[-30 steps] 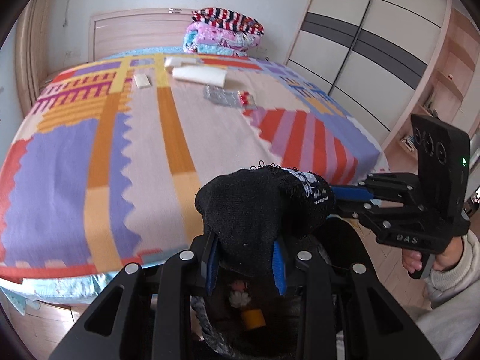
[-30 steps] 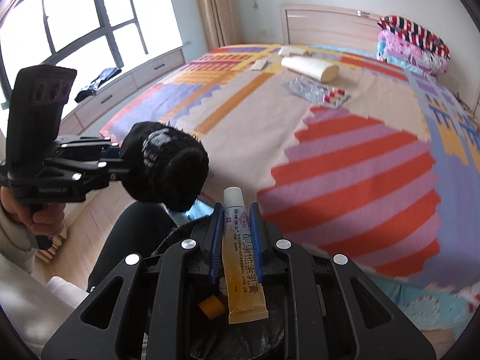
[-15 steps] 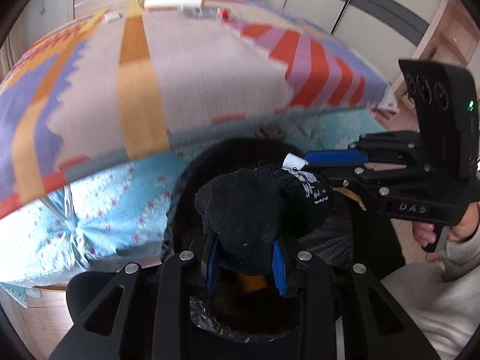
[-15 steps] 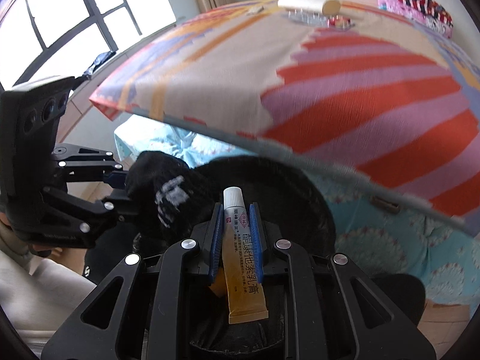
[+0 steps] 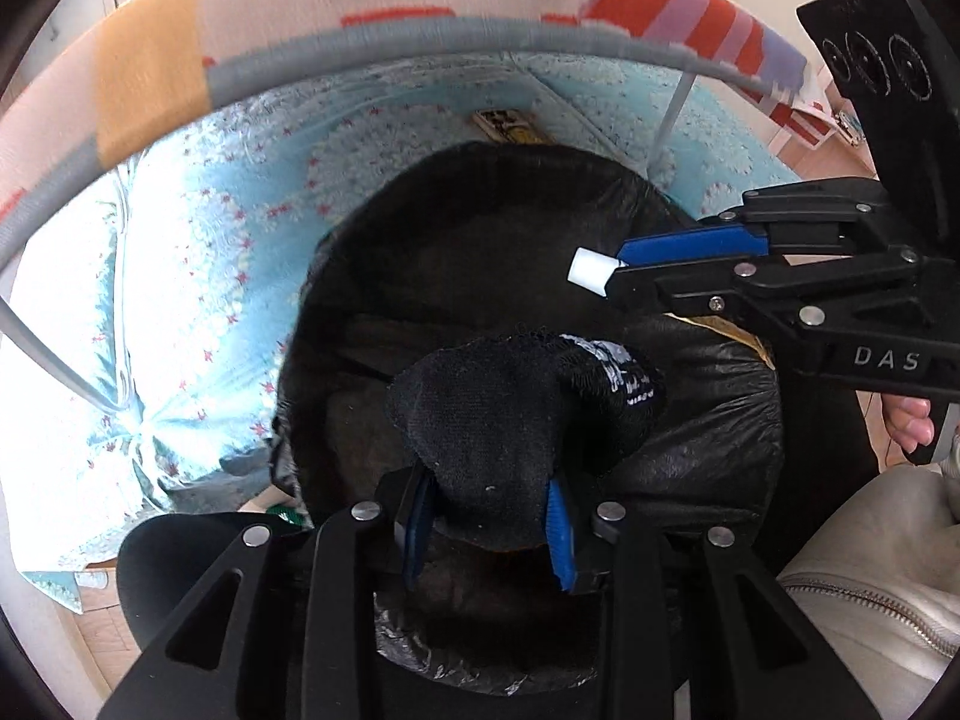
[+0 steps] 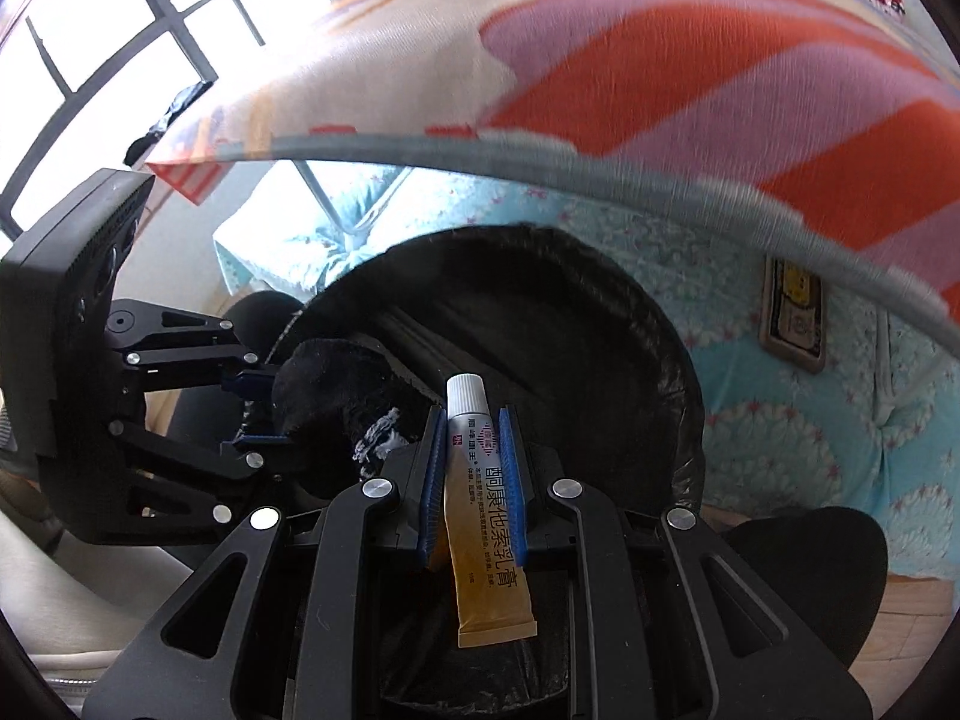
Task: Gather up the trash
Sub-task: 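Open both tools over the bin, dropping the cloth bundle and tube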
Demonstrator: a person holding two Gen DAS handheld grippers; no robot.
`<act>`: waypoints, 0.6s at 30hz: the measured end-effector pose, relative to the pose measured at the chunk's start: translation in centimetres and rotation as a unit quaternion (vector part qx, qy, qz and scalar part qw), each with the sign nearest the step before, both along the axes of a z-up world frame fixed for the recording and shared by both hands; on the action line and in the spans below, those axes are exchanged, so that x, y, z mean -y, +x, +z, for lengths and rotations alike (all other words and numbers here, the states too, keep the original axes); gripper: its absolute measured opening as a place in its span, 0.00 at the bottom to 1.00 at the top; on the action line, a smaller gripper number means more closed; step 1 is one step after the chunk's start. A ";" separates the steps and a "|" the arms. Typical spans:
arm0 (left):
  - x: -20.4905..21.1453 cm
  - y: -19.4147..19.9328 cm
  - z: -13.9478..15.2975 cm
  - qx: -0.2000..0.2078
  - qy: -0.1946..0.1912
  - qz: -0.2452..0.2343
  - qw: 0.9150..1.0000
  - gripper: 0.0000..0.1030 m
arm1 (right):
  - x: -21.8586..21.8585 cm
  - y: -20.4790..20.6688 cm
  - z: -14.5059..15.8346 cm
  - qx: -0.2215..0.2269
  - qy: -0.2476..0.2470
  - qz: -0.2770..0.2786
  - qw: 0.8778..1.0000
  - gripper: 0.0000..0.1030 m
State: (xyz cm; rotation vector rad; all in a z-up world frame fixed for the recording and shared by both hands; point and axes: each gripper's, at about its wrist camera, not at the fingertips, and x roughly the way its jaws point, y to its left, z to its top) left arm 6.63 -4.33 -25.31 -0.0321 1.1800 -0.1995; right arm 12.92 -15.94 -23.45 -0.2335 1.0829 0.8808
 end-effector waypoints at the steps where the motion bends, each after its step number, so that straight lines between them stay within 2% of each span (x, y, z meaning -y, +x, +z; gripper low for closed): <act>1: 0.1 0.0 -0.1 -0.001 -0.002 -0.001 1.000 0.29 | 0.1 0.0 -0.2 -0.002 -0.001 -0.002 1.000 0.18; 4: 0.1 0.1 -0.1 -0.003 -0.007 -0.002 1.000 0.36 | 0.1 0.4 -0.3 -0.006 -0.001 -0.004 1.000 0.18; 6: -0.1 0.3 0.0 0.000 -0.020 0.000 1.000 0.46 | 0.1 0.6 -0.4 -0.009 0.000 -0.006 1.000 0.18; 8: -0.1 0.2 0.4 0.006 -0.034 0.001 0.999 0.50 | 0.1 0.6 -0.4 -0.010 0.001 -0.006 1.000 0.18; 18: -0.7 0.3 1.9 0.023 -0.047 0.006 0.999 0.51 | 0.2 0.6 -0.1 -0.008 0.005 -0.009 1.000 0.18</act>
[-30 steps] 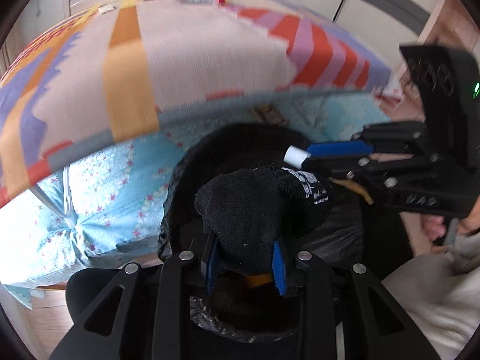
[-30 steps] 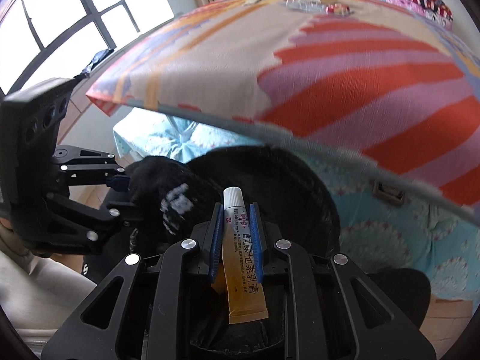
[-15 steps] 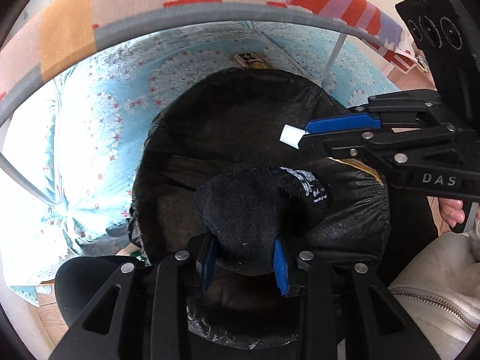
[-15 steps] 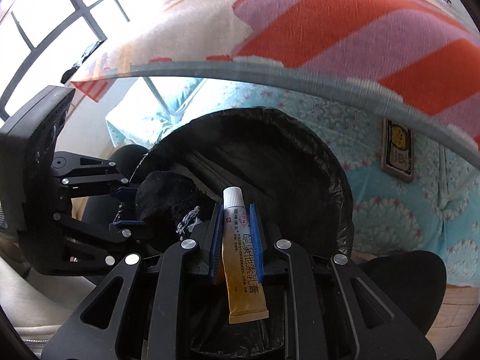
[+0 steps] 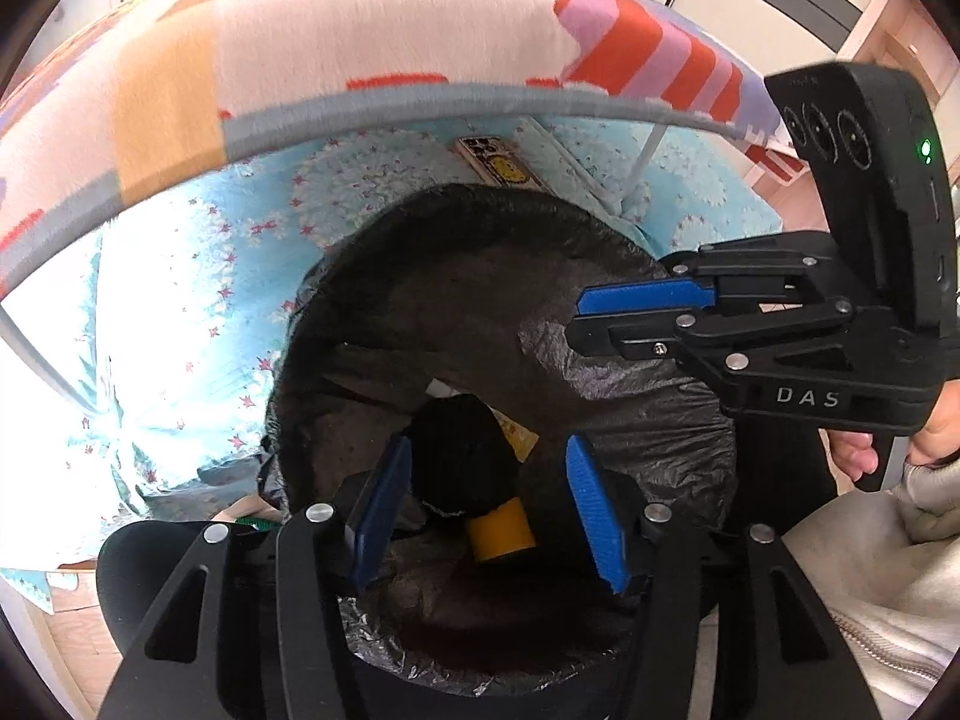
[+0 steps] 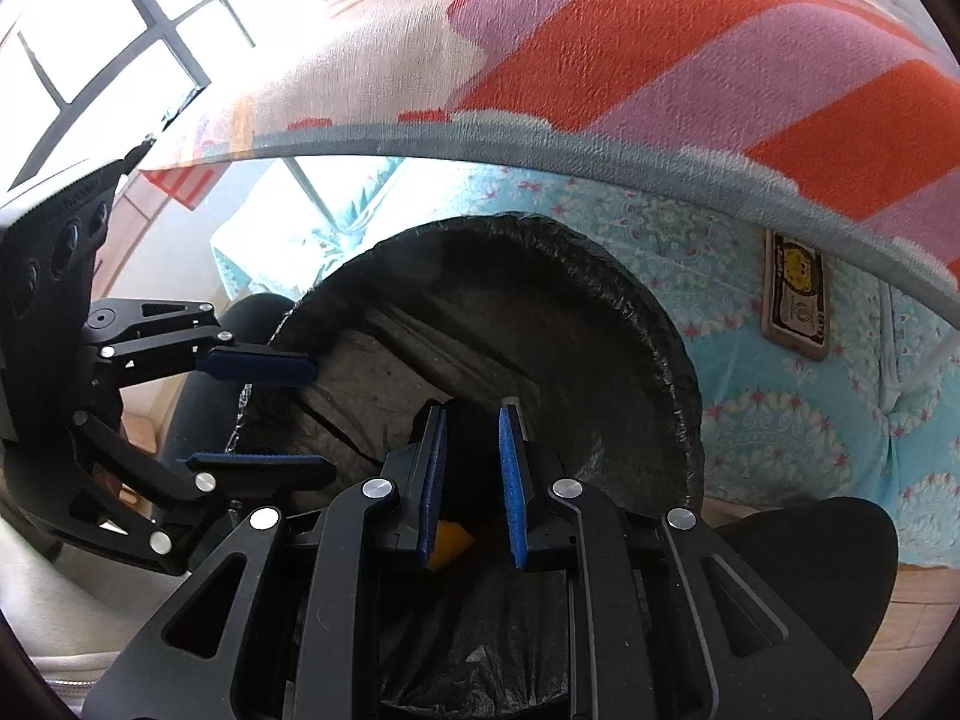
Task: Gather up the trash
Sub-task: 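Open both tools over the bin, dropping the cloth bundle and tube, then move both tools back up over the bedspread toward the remaining items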
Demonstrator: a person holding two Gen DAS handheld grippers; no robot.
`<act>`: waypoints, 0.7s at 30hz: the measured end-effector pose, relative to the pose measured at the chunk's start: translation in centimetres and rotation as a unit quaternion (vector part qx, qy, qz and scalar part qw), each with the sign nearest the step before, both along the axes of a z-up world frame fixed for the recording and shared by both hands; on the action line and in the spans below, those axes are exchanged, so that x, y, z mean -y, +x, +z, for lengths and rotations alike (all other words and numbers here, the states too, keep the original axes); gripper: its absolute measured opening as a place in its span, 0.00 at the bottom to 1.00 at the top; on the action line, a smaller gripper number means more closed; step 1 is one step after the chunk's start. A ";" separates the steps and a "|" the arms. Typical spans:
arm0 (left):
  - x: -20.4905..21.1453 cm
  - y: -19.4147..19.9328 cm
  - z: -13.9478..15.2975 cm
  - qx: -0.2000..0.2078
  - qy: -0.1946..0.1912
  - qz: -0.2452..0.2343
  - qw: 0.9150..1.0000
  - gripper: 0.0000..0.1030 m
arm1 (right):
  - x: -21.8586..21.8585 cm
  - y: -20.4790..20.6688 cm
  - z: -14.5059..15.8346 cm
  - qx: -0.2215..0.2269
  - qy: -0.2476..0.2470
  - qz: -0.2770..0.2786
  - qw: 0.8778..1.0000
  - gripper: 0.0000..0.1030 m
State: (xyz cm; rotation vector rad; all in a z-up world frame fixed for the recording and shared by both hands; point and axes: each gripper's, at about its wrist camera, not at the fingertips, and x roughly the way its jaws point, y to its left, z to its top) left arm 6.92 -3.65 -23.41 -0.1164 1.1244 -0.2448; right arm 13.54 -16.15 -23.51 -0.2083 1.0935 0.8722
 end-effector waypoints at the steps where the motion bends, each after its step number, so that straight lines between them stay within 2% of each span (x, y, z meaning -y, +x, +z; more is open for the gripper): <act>1: -0.2 0.0 0.3 0.003 -0.001 0.002 1.000 0.51 | 0.0 0.0 0.2 0.001 0.001 -0.001 1.000 0.18; 12: -1.3 -1.1 4.1 0.054 -0.005 0.011 0.998 0.51 | 0.2 -0.6 3.3 0.028 0.022 0.002 0.999 0.19; 14: -1.5 -1.3 4.9 0.065 -0.005 0.013 0.998 0.51 | 0.2 -0.7 4.1 0.034 0.027 0.004 0.999 0.21; 16: -1.7 -1.3 5.7 0.075 -0.003 0.016 0.997 0.51 | 0.4 -0.8 4.8 0.044 0.031 0.004 0.999 0.31; 21: -2.4 -1.2 7.8 0.099 0.003 0.025 0.995 0.51 | 0.6 -1.1 6.8 0.065 0.045 0.006 0.997 0.32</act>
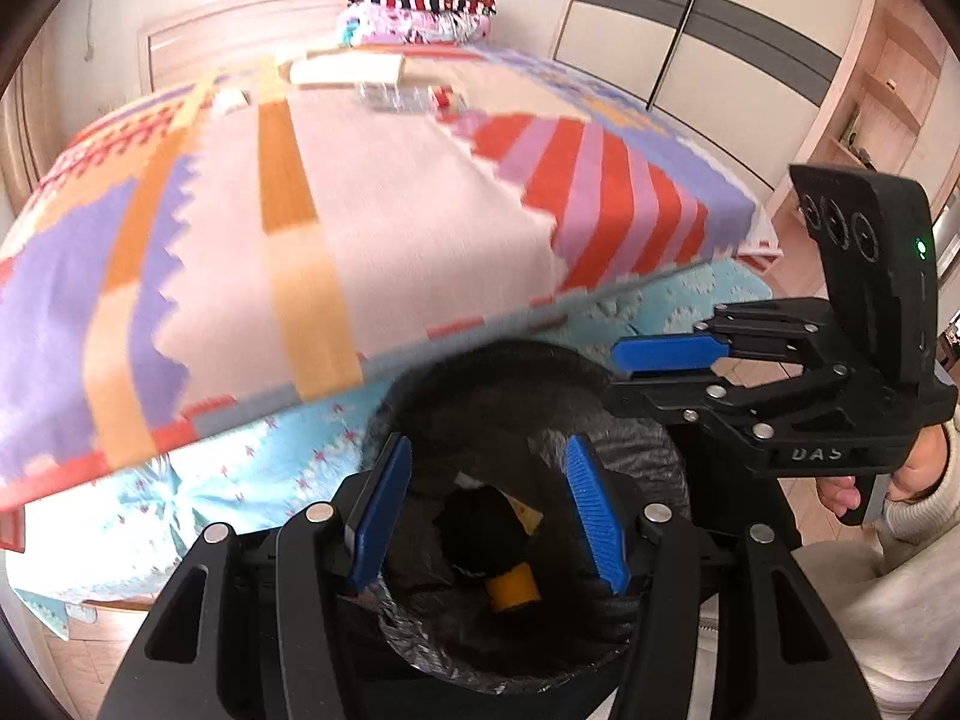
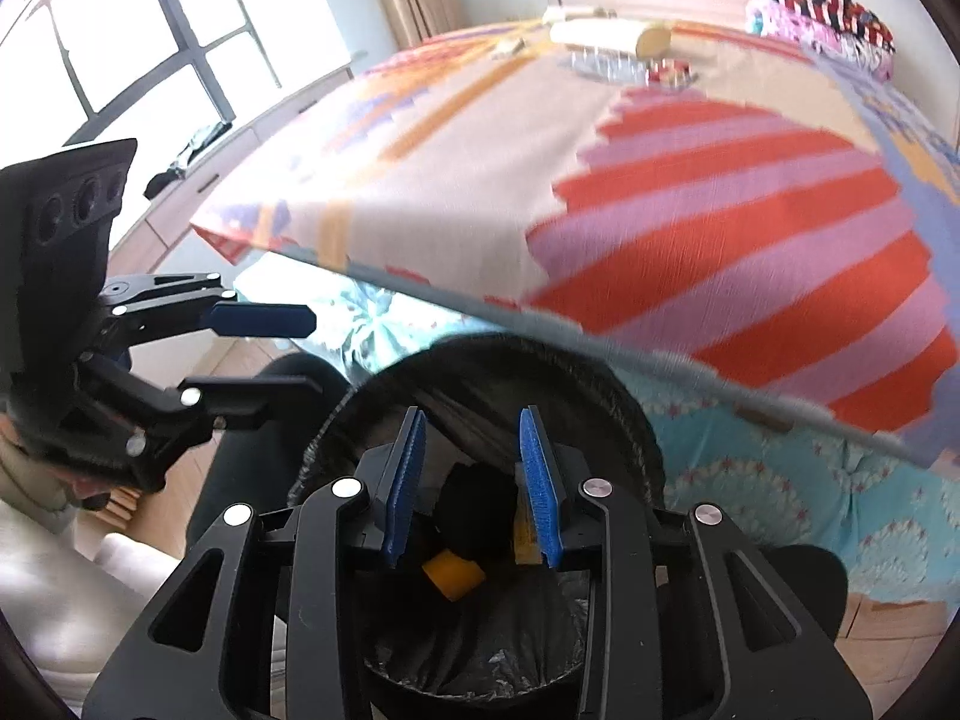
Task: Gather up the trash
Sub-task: 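Move both tools back up over the bedspread toward the remaining items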
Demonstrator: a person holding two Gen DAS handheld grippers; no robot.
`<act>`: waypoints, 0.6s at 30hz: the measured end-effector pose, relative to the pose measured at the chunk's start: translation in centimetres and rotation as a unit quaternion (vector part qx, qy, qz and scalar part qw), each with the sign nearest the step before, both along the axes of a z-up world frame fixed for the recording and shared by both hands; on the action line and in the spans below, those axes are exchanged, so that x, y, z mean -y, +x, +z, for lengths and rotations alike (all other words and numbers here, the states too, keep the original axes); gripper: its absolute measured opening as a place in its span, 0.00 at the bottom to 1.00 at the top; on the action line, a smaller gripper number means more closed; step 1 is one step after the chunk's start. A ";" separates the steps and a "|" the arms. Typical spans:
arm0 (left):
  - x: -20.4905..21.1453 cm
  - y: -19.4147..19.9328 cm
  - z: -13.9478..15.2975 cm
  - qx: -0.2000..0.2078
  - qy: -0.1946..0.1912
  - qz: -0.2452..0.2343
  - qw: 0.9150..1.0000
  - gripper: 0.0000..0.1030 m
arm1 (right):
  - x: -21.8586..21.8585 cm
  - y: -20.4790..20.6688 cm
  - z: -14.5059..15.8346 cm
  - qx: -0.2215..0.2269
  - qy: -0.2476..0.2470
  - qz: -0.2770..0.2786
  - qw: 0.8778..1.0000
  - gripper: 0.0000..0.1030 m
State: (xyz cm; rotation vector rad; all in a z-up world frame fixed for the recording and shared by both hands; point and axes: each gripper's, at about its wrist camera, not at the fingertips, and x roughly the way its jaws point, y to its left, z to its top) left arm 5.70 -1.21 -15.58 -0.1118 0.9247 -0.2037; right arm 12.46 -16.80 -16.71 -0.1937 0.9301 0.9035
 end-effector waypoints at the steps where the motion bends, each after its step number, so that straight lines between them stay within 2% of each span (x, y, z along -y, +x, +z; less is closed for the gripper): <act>1: -0.1 0.0 0.2 0.003 0.002 0.003 1.000 0.51 | 0.1 0.0 0.4 0.005 0.002 0.000 1.000 0.32; 8: -1.5 0.4 3.8 0.042 0.016 0.013 0.999 0.51 | 0.4 0.0 2.3 0.032 0.010 -0.001 0.999 0.32; 18: -3.2 1.9 6.1 0.063 0.021 0.029 0.997 0.51 | 0.7 1.4 5.2 0.069 0.020 -0.007 0.997 0.33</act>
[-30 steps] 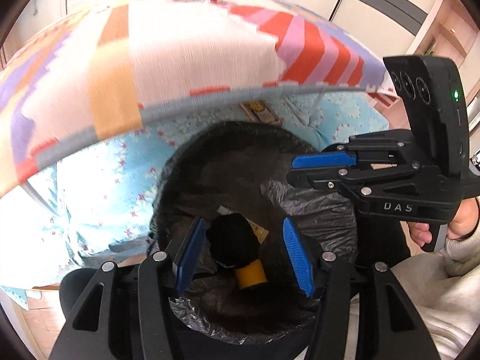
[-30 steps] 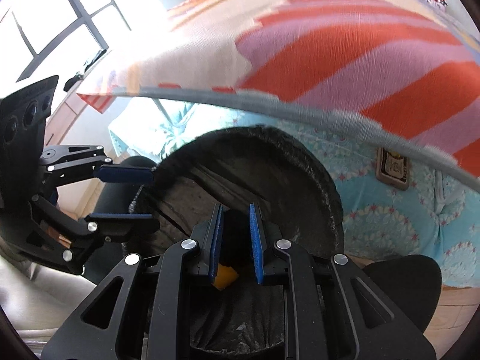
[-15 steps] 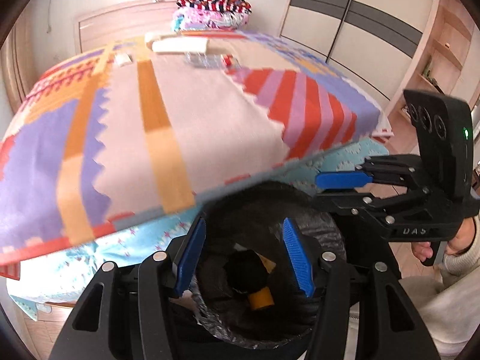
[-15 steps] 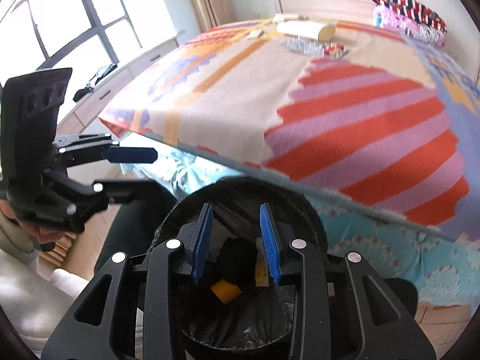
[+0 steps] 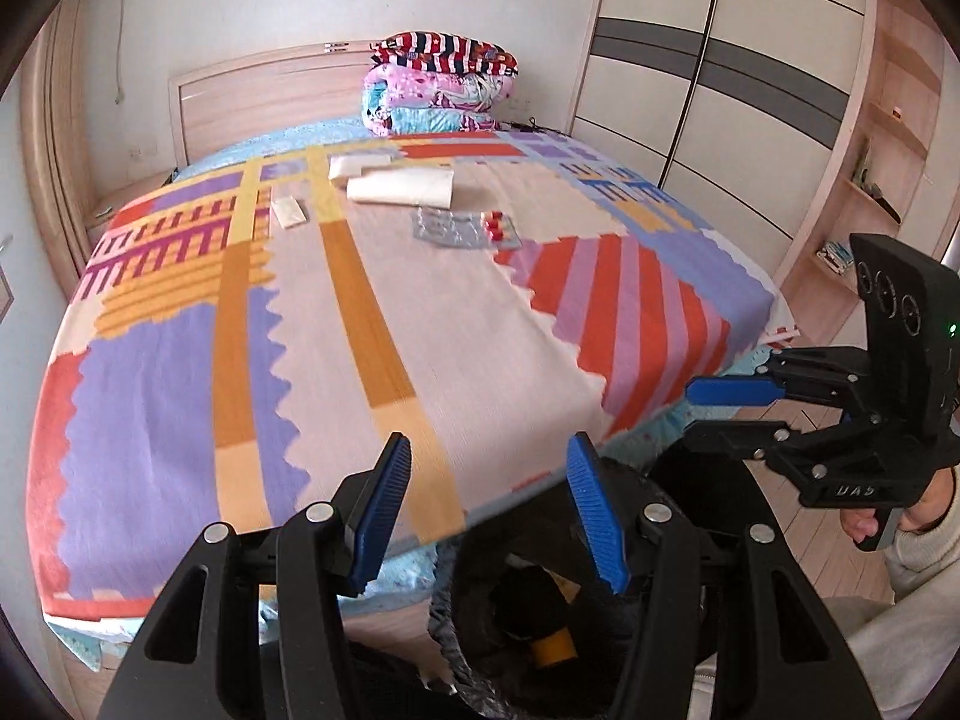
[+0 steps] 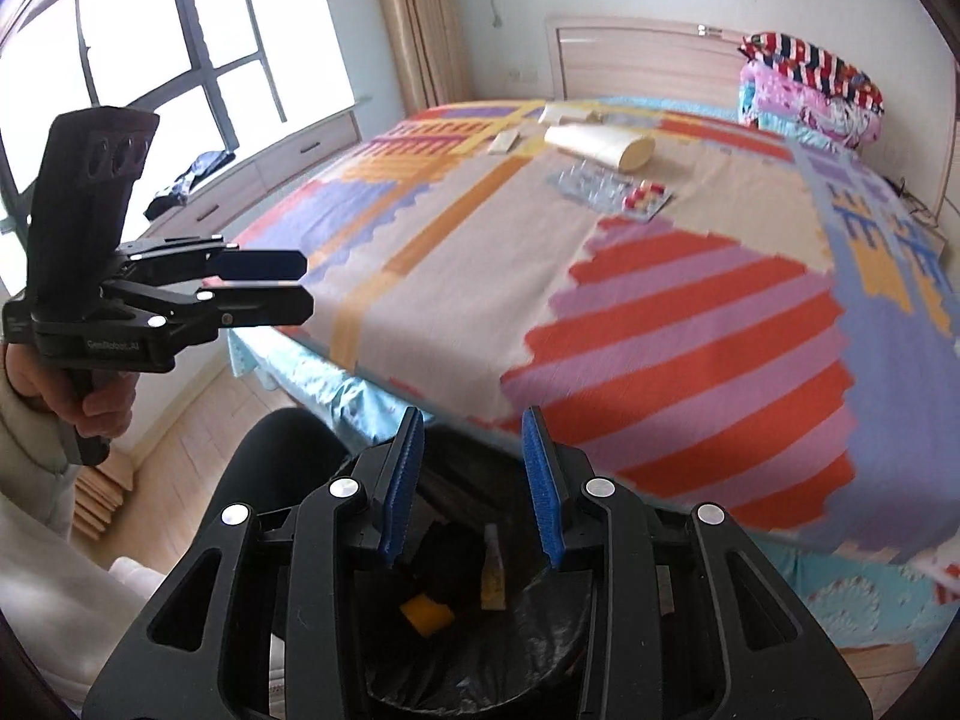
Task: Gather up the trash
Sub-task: 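Move both tools back up over the bedspread toward the remaining items, then grasp the white flat card with the left tool while the right tool grasps the capsule blister pack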
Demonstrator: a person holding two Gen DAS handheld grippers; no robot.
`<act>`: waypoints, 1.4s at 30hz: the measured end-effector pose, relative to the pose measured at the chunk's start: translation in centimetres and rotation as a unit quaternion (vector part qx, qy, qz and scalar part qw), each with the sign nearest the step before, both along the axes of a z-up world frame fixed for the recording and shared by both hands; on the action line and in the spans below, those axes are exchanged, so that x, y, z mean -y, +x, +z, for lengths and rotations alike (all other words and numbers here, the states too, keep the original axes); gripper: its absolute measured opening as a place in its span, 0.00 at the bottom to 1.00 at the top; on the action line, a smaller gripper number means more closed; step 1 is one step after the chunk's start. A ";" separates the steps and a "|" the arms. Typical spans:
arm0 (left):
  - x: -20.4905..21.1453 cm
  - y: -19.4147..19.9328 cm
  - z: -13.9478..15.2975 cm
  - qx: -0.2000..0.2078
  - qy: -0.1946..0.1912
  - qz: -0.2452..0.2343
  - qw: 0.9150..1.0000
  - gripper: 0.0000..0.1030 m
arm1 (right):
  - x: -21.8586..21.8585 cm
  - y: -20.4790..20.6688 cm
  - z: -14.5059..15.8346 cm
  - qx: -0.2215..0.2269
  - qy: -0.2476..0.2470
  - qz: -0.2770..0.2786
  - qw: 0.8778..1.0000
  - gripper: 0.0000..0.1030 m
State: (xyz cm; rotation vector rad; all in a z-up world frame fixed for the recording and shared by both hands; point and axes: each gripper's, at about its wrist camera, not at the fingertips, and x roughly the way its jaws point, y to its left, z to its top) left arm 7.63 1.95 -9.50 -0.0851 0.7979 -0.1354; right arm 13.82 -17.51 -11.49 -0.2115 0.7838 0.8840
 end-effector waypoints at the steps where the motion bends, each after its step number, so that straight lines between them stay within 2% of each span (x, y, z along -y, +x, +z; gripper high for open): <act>1: -0.1 0.2 0.2 0.002 0.001 0.001 1.000 0.51 | 0.0 0.2 0.3 0.004 0.001 -0.001 1.000 0.34; 4: -0.6 1.0 0.8 0.007 0.006 0.004 1.000 0.51 | -0.2 1.0 1.1 0.016 0.003 -0.002 1.000 0.37; 19: -3.7 5.4 3.1 0.028 0.023 0.012 0.999 0.50 | -1.1 5.2 3.3 0.045 0.008 -0.001 0.999 0.38; 26: -5.8 8.1 2.9 0.021 0.021 0.030 0.999 0.51 | -1.8 7.5 3.4 0.047 0.006 -0.004 0.999 0.38; 29: -6.7 9.2 2.9 0.026 0.039 0.049 0.998 0.51 | -2.1 8.6 3.4 0.047 0.004 -0.007 0.999 0.38; 42: -10.6 15.0 1.5 0.008 0.023 0.080 0.996 0.51 | -4.4 13.2 2.1 0.036 -0.018 -0.002 0.999 0.38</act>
